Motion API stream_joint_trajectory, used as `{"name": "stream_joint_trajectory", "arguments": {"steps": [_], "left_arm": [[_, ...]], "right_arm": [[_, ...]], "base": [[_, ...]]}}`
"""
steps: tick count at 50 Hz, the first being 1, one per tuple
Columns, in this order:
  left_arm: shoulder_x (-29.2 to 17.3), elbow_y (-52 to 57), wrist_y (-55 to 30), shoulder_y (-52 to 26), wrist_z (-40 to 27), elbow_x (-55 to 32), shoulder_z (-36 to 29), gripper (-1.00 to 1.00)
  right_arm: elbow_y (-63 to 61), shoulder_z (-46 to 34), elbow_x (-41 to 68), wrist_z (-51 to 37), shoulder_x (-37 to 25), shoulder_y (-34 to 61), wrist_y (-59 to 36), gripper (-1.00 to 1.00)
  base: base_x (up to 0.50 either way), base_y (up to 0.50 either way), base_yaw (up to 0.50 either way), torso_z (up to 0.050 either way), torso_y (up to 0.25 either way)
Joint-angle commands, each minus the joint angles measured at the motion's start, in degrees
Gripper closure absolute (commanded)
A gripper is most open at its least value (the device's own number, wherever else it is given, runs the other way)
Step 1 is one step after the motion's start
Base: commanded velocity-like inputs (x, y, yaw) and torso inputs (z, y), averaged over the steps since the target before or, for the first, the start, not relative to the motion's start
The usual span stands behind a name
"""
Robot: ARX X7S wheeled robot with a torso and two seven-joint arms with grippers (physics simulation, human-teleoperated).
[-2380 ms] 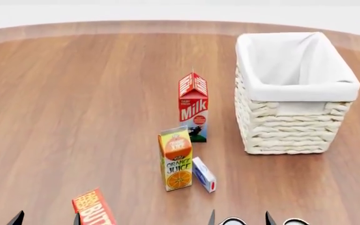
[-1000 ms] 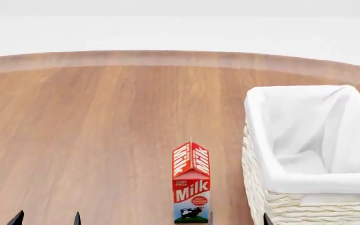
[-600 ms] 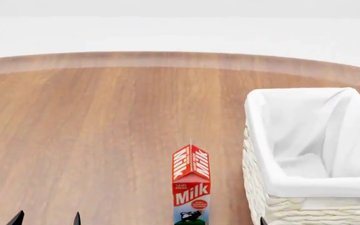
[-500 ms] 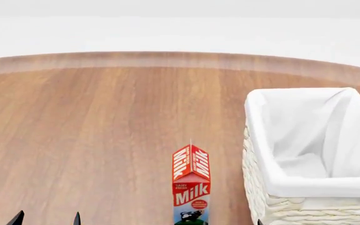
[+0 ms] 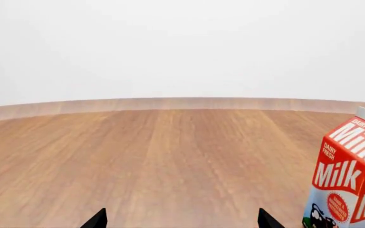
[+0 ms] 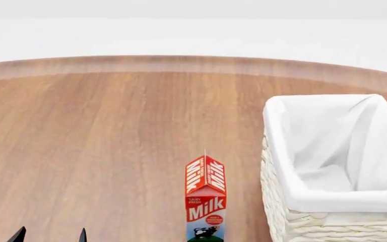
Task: Pick up the orange juice, and put it in the basket.
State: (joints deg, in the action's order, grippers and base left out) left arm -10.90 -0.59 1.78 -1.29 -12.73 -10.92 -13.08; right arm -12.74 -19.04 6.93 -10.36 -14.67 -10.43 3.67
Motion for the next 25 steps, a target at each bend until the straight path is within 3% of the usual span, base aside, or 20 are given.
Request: {"name": "stream_joint_trajectory", "arguments": {"steps": [1, 25], "left_arm": [[-0.25, -0.03, 0.08, -0.06, -0.30, -0.25, -0.32, -1.00], [-0.75, -0.08, 0.25, -0.19, -0.88, -0.75, -0.96, -1.00]], "right_arm": [[0.45, -2.01, -1.45, 0.15, -0.22, -1.40, 1.58, -1.00], [3.11, -5.47, -2.82, -0.10, 1.37, -1.24, 3.48, -1.00]], "base": [[0.00, 0.00, 0.00, 0.000, 0.000], [0.00, 0.00, 0.00, 0.000, 0.000]]}}
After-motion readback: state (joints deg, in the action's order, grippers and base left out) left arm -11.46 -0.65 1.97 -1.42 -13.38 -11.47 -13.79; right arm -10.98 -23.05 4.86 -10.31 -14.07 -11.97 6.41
